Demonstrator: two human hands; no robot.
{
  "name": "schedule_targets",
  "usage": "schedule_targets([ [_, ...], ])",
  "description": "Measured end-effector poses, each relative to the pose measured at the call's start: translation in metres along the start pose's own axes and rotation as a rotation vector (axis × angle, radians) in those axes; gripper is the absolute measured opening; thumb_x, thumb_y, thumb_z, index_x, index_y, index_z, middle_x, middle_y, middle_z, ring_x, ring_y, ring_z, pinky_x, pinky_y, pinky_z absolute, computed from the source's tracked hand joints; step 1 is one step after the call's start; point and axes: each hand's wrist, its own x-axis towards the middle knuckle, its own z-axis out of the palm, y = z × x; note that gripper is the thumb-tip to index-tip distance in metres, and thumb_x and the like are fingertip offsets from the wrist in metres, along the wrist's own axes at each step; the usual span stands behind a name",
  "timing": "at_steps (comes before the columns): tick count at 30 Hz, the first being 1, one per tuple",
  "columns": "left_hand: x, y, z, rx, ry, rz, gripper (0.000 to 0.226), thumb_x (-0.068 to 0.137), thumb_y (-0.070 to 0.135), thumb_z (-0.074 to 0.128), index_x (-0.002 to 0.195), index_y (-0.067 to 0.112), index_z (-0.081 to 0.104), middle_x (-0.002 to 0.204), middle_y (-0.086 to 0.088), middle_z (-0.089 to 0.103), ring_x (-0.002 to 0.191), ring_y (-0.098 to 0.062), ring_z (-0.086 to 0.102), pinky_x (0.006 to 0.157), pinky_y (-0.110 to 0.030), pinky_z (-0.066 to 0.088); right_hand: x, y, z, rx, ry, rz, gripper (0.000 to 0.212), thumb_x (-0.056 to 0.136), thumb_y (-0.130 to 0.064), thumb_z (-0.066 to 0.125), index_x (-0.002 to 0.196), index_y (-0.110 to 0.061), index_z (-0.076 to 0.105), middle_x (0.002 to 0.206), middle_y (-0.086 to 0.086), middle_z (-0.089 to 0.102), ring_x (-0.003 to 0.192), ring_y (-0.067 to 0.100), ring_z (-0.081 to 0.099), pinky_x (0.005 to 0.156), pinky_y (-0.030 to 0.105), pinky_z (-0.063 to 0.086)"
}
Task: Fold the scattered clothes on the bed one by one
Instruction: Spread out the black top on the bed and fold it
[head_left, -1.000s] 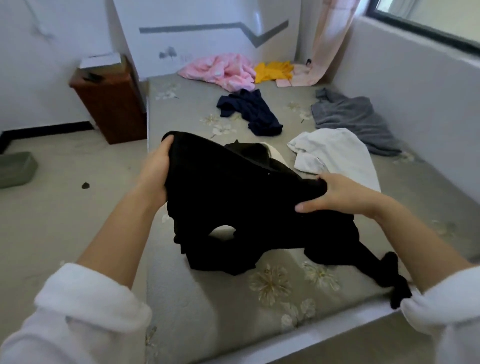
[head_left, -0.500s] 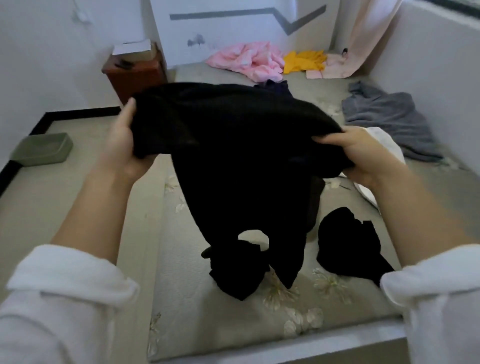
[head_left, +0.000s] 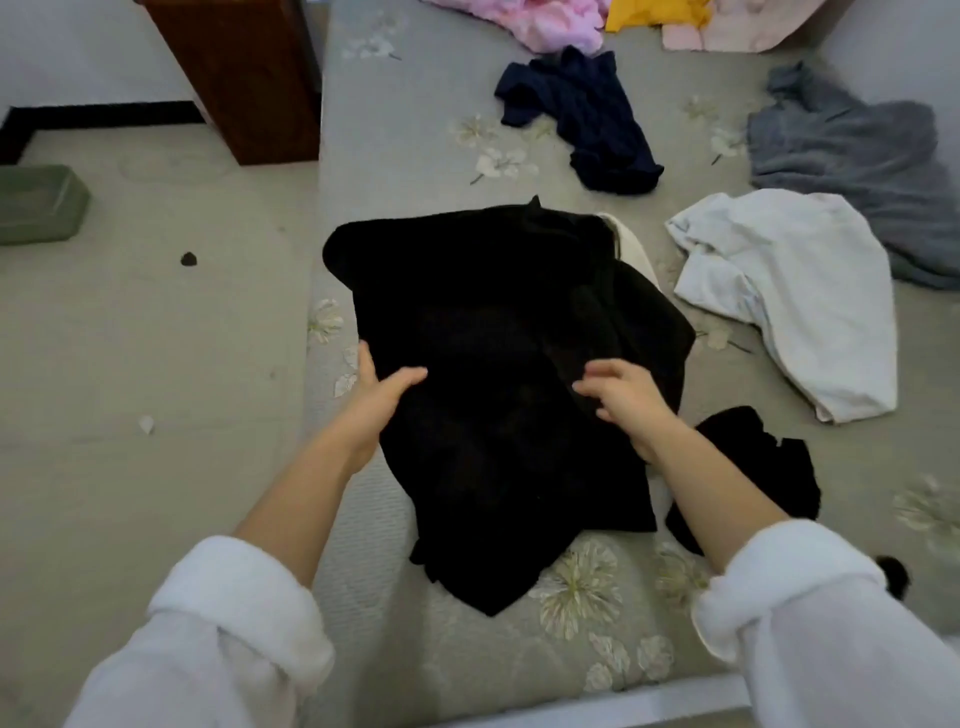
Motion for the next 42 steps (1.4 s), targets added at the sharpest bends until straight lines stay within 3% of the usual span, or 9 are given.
schedule_targets([
  [10, 0.022, -0.164, 0.04, 0.129, 0.159, -0.574, 0.093, 0.083, 0.025, 0.073, 0.15, 0.009, 0.012, 0.142, -0.01, 0.043, 0.126, -0.029, 0.046, 0.104, -0.036, 0.04, 0.031, 0.171, 0.06, -0.368, 0.139, 0.52, 0.092, 0.075, -0.054, 0.072, 0.14, 0.0, 0.035, 0.141, 0.019, 0.04, 0.13, 0.037, 0.039, 0.106, 0.041, 0.035],
  [13, 0.023, -0.158, 0.043, 0.195, 0.182, -0.518, 0.021, 0.09, 0.009, 0.052, 0.109, 0.006, 0.058, 0.105, -0.014, 0.063, 0.089, -0.026, 0.06, 0.077, -0.032, 0.051, 0.039, 0.174, 0.065, 0.052, 0.173, 0.504, 0.049, 0.076, -0.037, 0.069, 0.114, -0.007, 0.064, 0.111, 0.009, 0.063, 0.104, 0.029, 0.058, 0.091, 0.036, 0.046],
  [18, 0.035, -0.124, -0.006, 0.181, 0.368, -0.475, 0.009, 0.074, 0.006, 0.049, 0.077, 0.002, 0.056, 0.077, -0.017, 0.058, 0.066, -0.028, 0.053, 0.058, -0.03, 0.039, 0.051, 0.132, 0.005, 0.647, 0.597, 0.348, 0.004, 0.06, -0.015, 0.06, 0.061, -0.014, 0.056, 0.068, 0.003, 0.055, 0.068, 0.021, 0.052, 0.064, 0.032, 0.041],
  [23, 0.046, -0.125, -0.062, 0.56, 0.639, -0.245, 0.051, 0.079, 0.015, 0.064, 0.128, 0.007, 0.049, 0.124, -0.021, 0.056, 0.113, -0.037, 0.052, 0.094, -0.044, 0.043, 0.051, 0.127, -0.057, 0.044, 0.782, 0.132, 0.016, 0.082, -0.022, 0.062, 0.091, -0.008, 0.063, 0.089, 0.01, 0.06, 0.088, 0.023, 0.058, 0.081, 0.035, 0.042],
  [28, 0.037, -0.156, -0.016, 0.777, 0.606, -0.066, 0.068, 0.079, 0.019, 0.068, 0.14, 0.015, 0.039, 0.142, -0.017, 0.034, 0.13, -0.034, 0.028, 0.107, -0.049, 0.026, 0.028, 0.151, -0.023, -0.483, 0.694, 0.074, 0.046, 0.08, -0.012, 0.066, 0.123, -0.006, 0.051, 0.13, 0.02, 0.046, 0.124, 0.038, 0.037, 0.099, 0.052, 0.032],
  [32, 0.024, -0.193, 0.033, 0.904, 0.278, 0.048, 0.044, 0.084, 0.023, 0.062, 0.128, 0.022, 0.053, 0.136, -0.004, 0.045, 0.127, -0.024, 0.032, 0.102, -0.043, 0.03, 0.002, 0.191, 0.042, -0.573, 0.161, -0.212, 0.029, 0.08, -0.005, 0.064, 0.109, -0.007, 0.059, 0.107, 0.007, 0.055, 0.105, 0.028, 0.054, 0.09, 0.038, 0.044],
  [35, 0.028, -0.215, 0.049, 1.082, 0.131, 0.017, 0.066, 0.087, 0.025, 0.058, 0.146, 0.026, 0.029, 0.156, 0.001, 0.02, 0.143, -0.019, 0.013, 0.114, -0.041, 0.014, 0.008, 0.208, 0.075, -0.817, -0.156, -0.213, 0.057, 0.086, -0.017, 0.059, 0.14, -0.011, 0.039, 0.14, 0.002, 0.042, 0.13, 0.018, 0.039, 0.103, 0.027, 0.035],
  [39, 0.04, -0.233, 0.034, 1.249, 0.226, -0.091, 0.086, 0.084, 0.023, 0.063, 0.151, 0.026, 0.01, 0.16, -0.003, 0.005, 0.146, -0.025, 0.002, 0.112, -0.054, 0.014, 0.029, 0.224, 0.085, -1.116, -0.132, -0.188, 0.078, 0.089, -0.017, 0.056, 0.152, -0.011, 0.01, 0.158, 0.004, 0.016, 0.145, 0.021, 0.016, 0.113, 0.033, 0.026],
  [42, 0.045, -0.233, 0.012, 1.294, 0.207, -0.098, 0.059, 0.093, 0.031, 0.054, 0.146, 0.028, 0.029, 0.156, 0.004, 0.021, 0.144, -0.022, 0.009, 0.106, -0.06, 0.021, 0.037, 0.226, 0.079, -1.194, -0.105, -0.241, 0.055, 0.094, -0.021, 0.05, 0.146, -0.015, 0.033, 0.152, 0.005, 0.032, 0.138, 0.023, 0.032, 0.105, 0.036, 0.035],
])
